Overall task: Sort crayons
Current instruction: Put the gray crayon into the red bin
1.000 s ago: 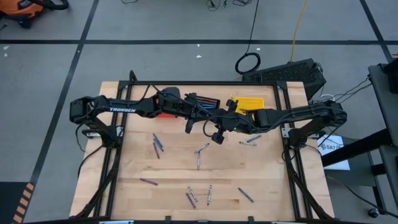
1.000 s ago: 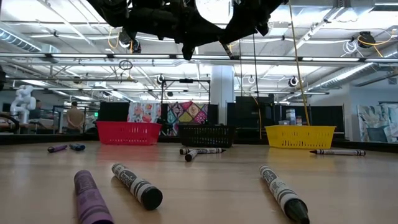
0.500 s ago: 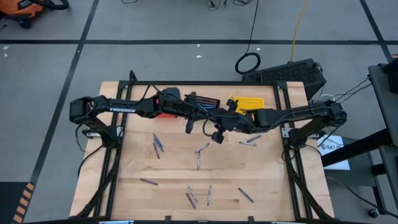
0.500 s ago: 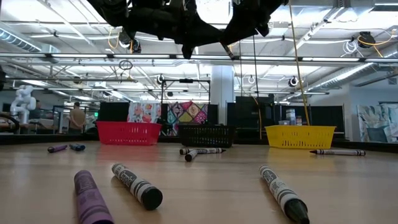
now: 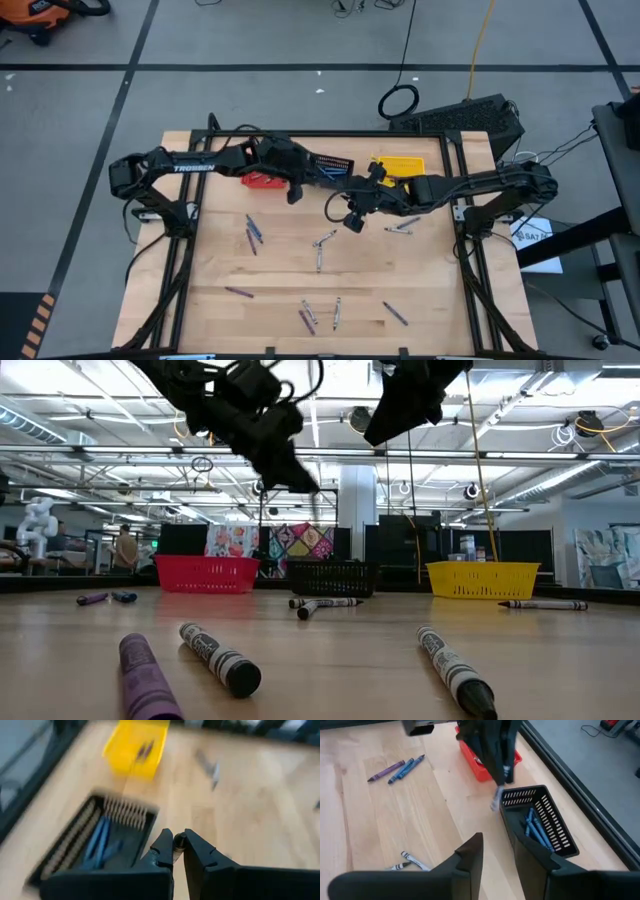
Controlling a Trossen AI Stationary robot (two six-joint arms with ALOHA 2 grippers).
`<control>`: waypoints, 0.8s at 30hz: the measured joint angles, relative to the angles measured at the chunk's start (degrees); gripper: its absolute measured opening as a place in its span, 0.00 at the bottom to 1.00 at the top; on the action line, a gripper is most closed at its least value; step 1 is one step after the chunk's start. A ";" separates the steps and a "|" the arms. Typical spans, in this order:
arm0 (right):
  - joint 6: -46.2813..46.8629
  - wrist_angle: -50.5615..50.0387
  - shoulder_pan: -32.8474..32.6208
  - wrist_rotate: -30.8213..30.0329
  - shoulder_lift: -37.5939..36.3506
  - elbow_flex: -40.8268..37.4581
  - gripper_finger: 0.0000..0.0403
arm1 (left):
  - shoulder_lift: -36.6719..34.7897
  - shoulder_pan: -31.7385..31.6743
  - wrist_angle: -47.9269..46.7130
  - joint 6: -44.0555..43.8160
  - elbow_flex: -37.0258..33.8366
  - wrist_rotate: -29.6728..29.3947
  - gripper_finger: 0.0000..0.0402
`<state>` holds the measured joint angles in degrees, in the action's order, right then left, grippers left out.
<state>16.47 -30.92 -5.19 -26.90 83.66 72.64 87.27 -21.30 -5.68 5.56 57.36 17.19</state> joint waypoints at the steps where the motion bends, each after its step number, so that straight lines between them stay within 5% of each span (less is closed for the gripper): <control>1: 0.00 -0.12 0.00 -0.06 0.00 0.00 0.24 | -0.30 -0.68 -1.99 0.68 -0.06 -0.13 0.03; 17: -0.20 -2.79 0.00 -3.30 0.00 0.00 0.24 | -5.65 -11.14 -32.89 14.47 1.84 -7.55 0.03; 24: -0.22 -2.82 0.00 -3.32 0.00 0.00 0.24 | -4.91 -13.85 -36.78 14.47 1.84 -12.74 0.03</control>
<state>16.25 -33.74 -5.19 -30.22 83.66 72.64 82.36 -35.15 -42.46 20.03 59.20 4.45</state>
